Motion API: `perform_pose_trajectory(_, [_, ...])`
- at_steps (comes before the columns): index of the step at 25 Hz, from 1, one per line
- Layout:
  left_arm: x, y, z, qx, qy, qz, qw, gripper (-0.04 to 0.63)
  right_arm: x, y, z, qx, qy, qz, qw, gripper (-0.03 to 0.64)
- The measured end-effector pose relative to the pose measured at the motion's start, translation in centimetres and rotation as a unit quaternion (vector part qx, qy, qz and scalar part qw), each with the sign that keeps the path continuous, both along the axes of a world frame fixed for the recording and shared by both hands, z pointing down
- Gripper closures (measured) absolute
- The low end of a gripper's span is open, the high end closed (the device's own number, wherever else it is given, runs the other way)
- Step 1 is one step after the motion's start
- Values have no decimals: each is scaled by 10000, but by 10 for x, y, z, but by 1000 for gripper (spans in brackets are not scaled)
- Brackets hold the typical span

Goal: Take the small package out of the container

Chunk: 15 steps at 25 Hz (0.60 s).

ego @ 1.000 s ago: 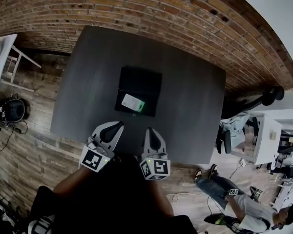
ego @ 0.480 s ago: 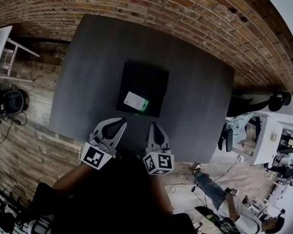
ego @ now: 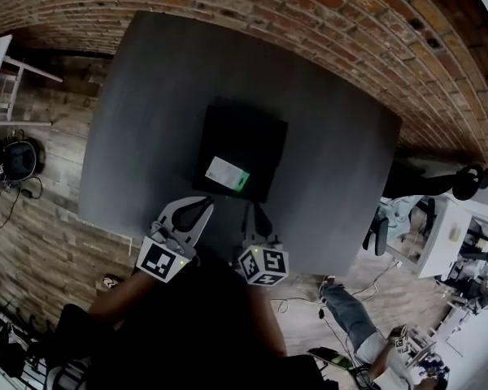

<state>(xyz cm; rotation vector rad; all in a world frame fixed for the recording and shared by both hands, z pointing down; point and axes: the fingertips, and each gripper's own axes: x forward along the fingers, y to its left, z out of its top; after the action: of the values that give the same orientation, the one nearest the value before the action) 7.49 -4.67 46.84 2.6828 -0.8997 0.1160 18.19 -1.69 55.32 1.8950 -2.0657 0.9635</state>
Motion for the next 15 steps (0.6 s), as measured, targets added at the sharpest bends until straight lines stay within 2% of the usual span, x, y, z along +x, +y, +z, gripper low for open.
perform_pose_trajectory(3, [3, -4, 15, 180, -652, 472, 9966, 552, 2, -10, 17, -233, -61, -15, 9997, 591])
perform_pose_trajectory(4, [4, -6, 19, 191, -736, 528, 9957, 554, 3, -12, 22, -321, -84, -18, 9994, 591])
perform_pose_trajectory(6, [5, -12, 24, 99, -678, 458, 9966, 554, 4, -17, 33, -509, -119, -35, 9986, 591])
perform_pose_trajectory(8, [5, -21, 27, -78, -467, 269, 9985, 554, 5, -22, 44, -697, -156, -73, 9974, 591])
perform_pose_trajectory(10, [6, -28, 32, -148, -448, 250, 9986, 554, 4, -26, 56, -886, -213, -136, 9957, 581])
perform_pose_trajectory(15, [5, -36, 47, -166, -778, 497, 9956, 553, 0, -28, 84, -1358, -342, -286, 9897, 529])
